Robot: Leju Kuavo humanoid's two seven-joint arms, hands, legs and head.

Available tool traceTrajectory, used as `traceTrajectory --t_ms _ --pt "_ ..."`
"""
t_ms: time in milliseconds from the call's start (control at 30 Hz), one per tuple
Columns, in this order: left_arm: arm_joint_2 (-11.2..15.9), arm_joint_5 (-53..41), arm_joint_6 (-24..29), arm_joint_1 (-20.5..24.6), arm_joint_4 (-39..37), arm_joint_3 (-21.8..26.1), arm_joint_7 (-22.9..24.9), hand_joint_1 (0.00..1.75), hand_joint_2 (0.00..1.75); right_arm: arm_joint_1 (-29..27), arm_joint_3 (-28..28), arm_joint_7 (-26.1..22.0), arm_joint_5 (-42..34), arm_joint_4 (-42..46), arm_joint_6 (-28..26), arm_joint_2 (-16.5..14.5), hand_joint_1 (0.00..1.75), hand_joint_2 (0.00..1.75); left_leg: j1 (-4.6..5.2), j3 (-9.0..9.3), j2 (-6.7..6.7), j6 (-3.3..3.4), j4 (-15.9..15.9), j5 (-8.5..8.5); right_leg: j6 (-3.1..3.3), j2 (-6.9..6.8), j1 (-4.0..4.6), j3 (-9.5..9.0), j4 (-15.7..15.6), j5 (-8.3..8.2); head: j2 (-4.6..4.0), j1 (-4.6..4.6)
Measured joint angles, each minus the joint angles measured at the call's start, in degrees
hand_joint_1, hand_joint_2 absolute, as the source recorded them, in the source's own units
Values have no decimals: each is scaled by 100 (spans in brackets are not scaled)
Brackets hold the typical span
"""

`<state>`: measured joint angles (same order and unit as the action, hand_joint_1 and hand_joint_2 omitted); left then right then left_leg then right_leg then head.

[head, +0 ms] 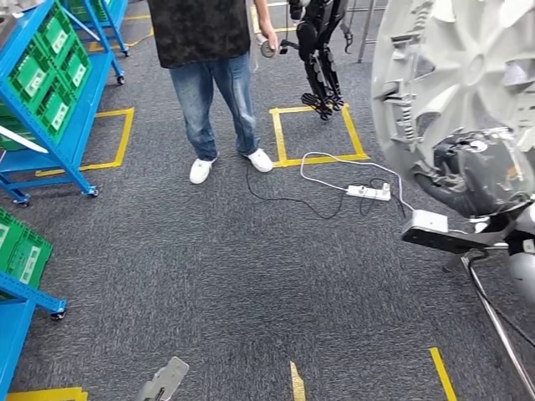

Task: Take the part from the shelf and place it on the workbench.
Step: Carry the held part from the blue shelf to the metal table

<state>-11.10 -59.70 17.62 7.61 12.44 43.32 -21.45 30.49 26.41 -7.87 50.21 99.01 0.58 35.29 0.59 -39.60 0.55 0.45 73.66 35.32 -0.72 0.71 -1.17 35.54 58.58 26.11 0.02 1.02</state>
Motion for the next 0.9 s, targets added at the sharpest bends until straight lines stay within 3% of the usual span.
traceTrajectory --t_ms 33,67,100,167,200,233,300,367,400,467,533,567,600,633,700,733,833,900 --pt "0 -1 -2 -3 0 -3 1 0 175 22 95 -3 34 -12 14 -31 175 175 -1 -75 -4 5 156 5 4 56 3 6 1 -5 0 0" --pt "1 -3 -3 -4 0 -6 1 0 175 39 177 -5 59 -21 22 -54 175 175 -1 -55 -14 18 100 -101 5 113 5 9 1 -9 0 0" --pt "2 -5 -4 -2 0 -11 1 0 175 57 249 -9 79 -25 26 -72 175 175 -1 59 -45 40 -166 -297 1 165 6 9 2 -14 0 0" --pt "6 -9 -5 1 0 -22 1 0 175 151 403 -12 124 -27 27 -111 175 175 -5 373 -245 94 -907 -701 -25 263 0 27 7 -31 0 3" --pt "8 -10 -5 2 0 -27 1 0 175 222 496 -7 156 -28 25 -140 175 175 -5 491 -336 114 -1194 -802 -49 312 -6 52 12 -47 0 2" --pt "9 -11 -5 4 0 -31 1 0 175 289 591 1 198 -28 20 -168 175 175 -2 551 -394 128 -1353 -826 -81 361 -17 86 13 -68 0 0" --pt "7 -12 -5 10 0 -38 2 0 175 364 761 13 277 -25 12 -207 175 175 3 582 -340 156 -1461 -802 -155 438 -36 136 -3 -111 0 -1" --pt "2 -18 -5 18 0 -46 5 0 175 417 890 3 327 -22 12 -218 175 175 -6 606 -244 208 -1539 -844 -195 298 -29 222 83 -39 0 11" --pt "0 -23 -5 21 0 -50 7 0 175 464 956 -3 342 -22 12 -229 175 175 -11 615 -191 235 -1574 -868 -206 180 -18 323 278 86 1 22" --pt "-2 -32 -7 21 0 -57 9 0 175 541 1086 -9 363 -24 14 -266 175 175 2 609 -87 260 -1581 -879 -226 1 -3 640 979 437 1 36" --pt "-2 -36 -9 13 0 -66 13 0 175 559 1197 -4 369 -26 14 -292 175 175 8 601 17 265 -1573 -878 -249 -29 -5 858 1519 601 1 35" --pt "-3 -37 -10 11 0 -72 14 0 175 564 1240 -1 370 -28 14 -298 175 175 8 599 66 265 -1568 -875 -256 -44 -6 821 1487 536 1 38" --pt "-4 -38 -13 10 0 -78 16 0 175 576 1275 2 372 -28 14 -303 175 175 7 599 114 258 -1558 -867 -260 -79 -6 666 1226 384 1 37" --pt "-5 -38 -15 10 0 -84 16 0 175 600 1305 4 374 -28 14 -307 175 175 8 600 160 245 -1543 -854 -263 -166 -3 445 821 223 1 38" --pt "-3 -39 -18 13 0 -89 17 0 175 669 1358 2 378 -29 14 -327 175 175 39 586 236 200 -1501 -820 -224 -349 35 64 171 55 1 36" --pt "-2 -40 -19 13 0 -90 17 0 175 700 1386 1 386 -30 15 -341 175 175 56 580 274 178 -1484 -810 -190 -390 53 -11 40 51 1 32" --pt "0 -46 -21 18 0 -96 19 0 175 795 1483 -8 440 -38 56 -396 175 175 61 579 361 121 -1453 -778 -77 -252 56 -6 14 28 0 25" --pt "0 -55 -27 30 0 -103 21 0 175 936 1565 -22 470 -56 153 -479 175 175 29 483 223 54 -1197 -578 -7 -160 37 0 0 1 0 10"
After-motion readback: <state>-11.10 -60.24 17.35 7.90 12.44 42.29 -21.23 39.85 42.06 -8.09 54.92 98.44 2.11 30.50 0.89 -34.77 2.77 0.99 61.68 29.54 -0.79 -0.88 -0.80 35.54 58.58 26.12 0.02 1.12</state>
